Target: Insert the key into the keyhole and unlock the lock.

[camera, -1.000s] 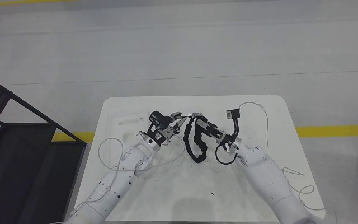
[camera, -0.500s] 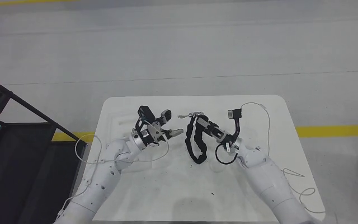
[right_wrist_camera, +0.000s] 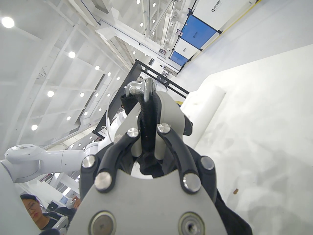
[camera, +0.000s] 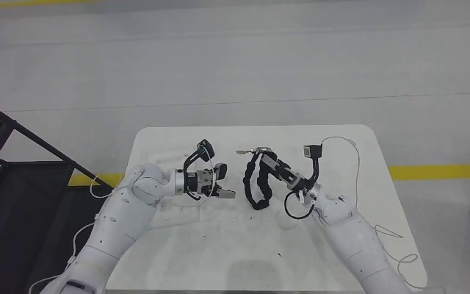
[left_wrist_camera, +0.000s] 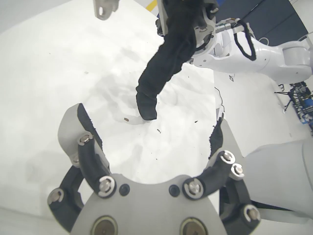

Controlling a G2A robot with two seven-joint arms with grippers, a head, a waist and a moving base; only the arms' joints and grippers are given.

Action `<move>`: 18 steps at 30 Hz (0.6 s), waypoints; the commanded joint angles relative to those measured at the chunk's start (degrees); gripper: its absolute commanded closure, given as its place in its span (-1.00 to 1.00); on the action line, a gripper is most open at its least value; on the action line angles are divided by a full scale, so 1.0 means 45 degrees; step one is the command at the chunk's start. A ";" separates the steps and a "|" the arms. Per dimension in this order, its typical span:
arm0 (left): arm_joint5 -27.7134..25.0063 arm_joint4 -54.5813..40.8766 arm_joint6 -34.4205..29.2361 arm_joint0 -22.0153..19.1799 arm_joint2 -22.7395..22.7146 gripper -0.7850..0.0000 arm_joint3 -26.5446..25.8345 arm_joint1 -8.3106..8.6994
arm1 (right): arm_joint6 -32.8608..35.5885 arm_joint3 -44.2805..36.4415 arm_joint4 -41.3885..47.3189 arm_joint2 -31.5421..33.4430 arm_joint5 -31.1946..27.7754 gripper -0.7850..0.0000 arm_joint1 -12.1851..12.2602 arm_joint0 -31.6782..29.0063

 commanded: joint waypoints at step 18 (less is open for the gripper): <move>0.0662 0.0061 0.0485 -0.1049 0.1398 1.00 0.0156 -0.0449 | 0.0801 -0.0592 0.0248 -0.0352 0.0085 1.00 0.0076 -0.0271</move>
